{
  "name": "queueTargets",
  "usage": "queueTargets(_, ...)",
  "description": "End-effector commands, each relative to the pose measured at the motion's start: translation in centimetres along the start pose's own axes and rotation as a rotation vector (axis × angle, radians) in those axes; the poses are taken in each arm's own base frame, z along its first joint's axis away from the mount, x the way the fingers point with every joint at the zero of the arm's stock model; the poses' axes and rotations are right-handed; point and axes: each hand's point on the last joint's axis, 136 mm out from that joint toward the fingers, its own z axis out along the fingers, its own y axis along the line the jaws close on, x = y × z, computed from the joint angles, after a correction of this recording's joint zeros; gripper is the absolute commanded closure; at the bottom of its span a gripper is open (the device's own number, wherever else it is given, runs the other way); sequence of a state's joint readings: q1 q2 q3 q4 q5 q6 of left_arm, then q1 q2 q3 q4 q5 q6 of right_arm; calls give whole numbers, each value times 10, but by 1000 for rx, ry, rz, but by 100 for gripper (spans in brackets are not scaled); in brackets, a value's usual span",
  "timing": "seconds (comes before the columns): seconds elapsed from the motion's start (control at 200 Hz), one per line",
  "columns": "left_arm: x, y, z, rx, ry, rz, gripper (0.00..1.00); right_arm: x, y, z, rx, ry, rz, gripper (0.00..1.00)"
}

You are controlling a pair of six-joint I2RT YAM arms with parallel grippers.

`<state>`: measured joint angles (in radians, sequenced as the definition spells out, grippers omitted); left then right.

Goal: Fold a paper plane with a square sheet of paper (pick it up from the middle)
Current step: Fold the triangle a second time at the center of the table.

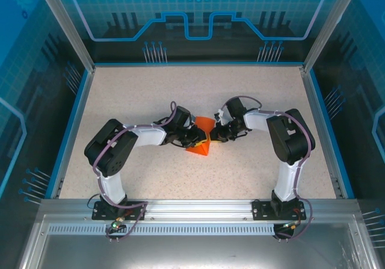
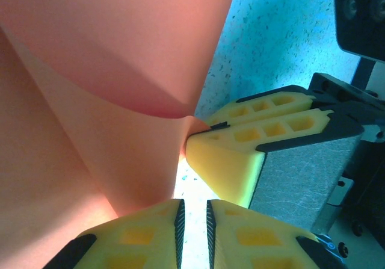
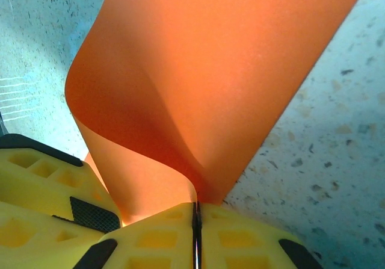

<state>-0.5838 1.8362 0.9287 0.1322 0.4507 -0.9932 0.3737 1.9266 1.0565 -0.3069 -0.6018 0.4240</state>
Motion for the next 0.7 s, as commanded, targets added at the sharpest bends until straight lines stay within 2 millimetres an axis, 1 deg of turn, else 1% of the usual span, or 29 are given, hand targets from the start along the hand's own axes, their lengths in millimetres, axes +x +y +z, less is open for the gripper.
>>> queueTargets(0.0,5,8,6,-25,32,-4,80,5,1,5,16,30,-10,90)
queueTargets(0.695,6,23,8,-73,25,-30,81,4,1,8,12,42,-15,90)
